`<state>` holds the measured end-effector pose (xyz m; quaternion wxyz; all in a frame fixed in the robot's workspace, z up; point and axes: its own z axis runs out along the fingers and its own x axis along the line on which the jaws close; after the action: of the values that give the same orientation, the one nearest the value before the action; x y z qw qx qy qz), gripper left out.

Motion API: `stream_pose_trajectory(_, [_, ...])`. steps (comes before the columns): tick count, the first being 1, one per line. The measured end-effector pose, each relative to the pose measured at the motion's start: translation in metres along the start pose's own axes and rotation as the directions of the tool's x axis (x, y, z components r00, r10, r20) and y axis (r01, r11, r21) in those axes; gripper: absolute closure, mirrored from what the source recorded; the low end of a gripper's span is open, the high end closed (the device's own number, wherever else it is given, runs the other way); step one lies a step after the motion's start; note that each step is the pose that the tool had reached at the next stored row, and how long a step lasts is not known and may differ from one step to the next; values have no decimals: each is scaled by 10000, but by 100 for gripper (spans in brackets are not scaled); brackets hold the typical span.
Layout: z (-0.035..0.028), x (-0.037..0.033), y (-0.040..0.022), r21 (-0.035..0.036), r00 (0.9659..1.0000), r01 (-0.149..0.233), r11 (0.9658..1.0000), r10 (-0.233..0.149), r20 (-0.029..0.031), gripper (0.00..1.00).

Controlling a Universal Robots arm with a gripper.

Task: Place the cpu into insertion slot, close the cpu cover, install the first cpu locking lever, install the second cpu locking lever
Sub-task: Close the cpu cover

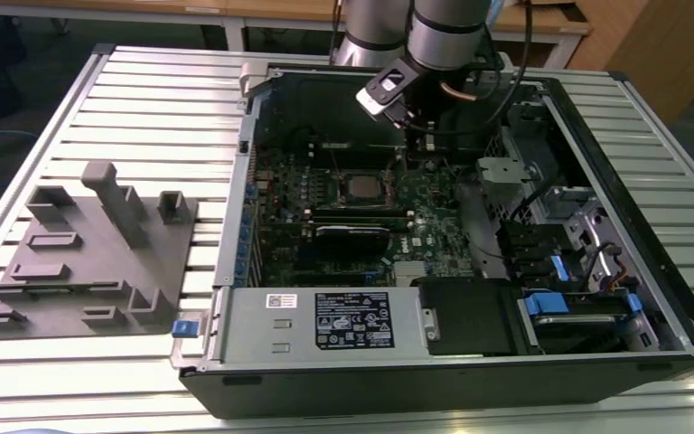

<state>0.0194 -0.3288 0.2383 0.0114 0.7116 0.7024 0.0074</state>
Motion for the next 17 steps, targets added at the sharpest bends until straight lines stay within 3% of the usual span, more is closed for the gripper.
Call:
stream_pose_trajectory(6, [-4, -2, -237, -16, 10000, -7, 10000, 7, -3, 89])
stream_pose_trajectory(13, [-5, -3, -253, -15, 10000, -6, 10000, 6, -3, 89])
stream_pose_trajectory(14, [-3, -3, -254, 21, 10000, -5, 10000, 5, -5, 89])
stream_pose_trajectory(15, [1, -3, -254, 103, 10000, -6, 9999, 6, 0, 89])
stream_pose_trajectory(17, [10, -3, -254, 329, 10000, -4, 9995, 4, 13, 89])
